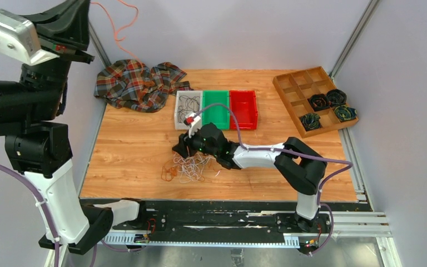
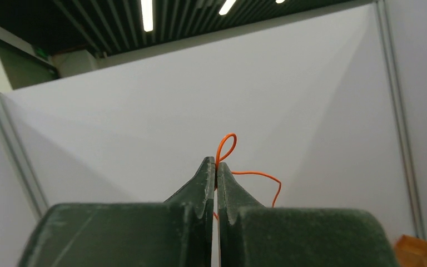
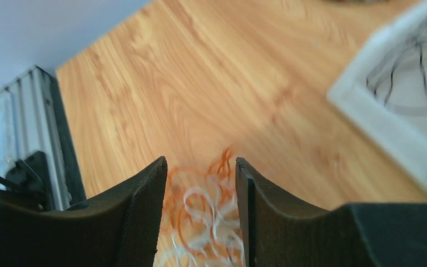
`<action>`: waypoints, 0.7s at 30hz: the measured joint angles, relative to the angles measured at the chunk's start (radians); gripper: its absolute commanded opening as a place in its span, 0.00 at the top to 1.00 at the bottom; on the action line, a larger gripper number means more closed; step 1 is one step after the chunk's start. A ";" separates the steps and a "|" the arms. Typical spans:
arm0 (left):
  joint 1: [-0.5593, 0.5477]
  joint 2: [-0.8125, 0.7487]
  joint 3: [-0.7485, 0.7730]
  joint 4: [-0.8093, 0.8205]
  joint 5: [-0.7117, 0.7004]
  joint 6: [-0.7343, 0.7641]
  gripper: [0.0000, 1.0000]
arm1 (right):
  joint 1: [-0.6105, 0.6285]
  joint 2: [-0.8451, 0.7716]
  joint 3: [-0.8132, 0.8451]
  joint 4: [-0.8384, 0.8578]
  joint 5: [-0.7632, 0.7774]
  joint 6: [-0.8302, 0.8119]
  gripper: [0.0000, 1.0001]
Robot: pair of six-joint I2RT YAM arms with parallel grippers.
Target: Untangle the cables
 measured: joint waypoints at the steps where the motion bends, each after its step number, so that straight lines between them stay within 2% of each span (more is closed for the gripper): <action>1: 0.000 -0.001 0.000 0.018 -0.019 0.010 0.99 | 0.000 0.000 -0.034 0.010 0.010 0.011 0.51; 7: 0.000 0.004 0.025 0.166 -0.118 0.058 0.99 | 0.000 0.000 -0.231 0.102 0.071 0.076 0.49; 12: 0.000 0.017 0.088 0.201 -0.110 0.058 0.99 | 0.000 -0.027 -0.304 0.131 0.107 0.098 0.32; 15: 0.000 -0.023 0.012 0.197 -0.066 0.038 0.99 | 0.000 -0.138 -0.305 0.080 0.115 0.097 0.27; 21: 0.000 -0.082 -0.255 0.188 0.050 -0.093 1.00 | -0.015 -0.439 -0.208 0.014 0.078 0.068 0.24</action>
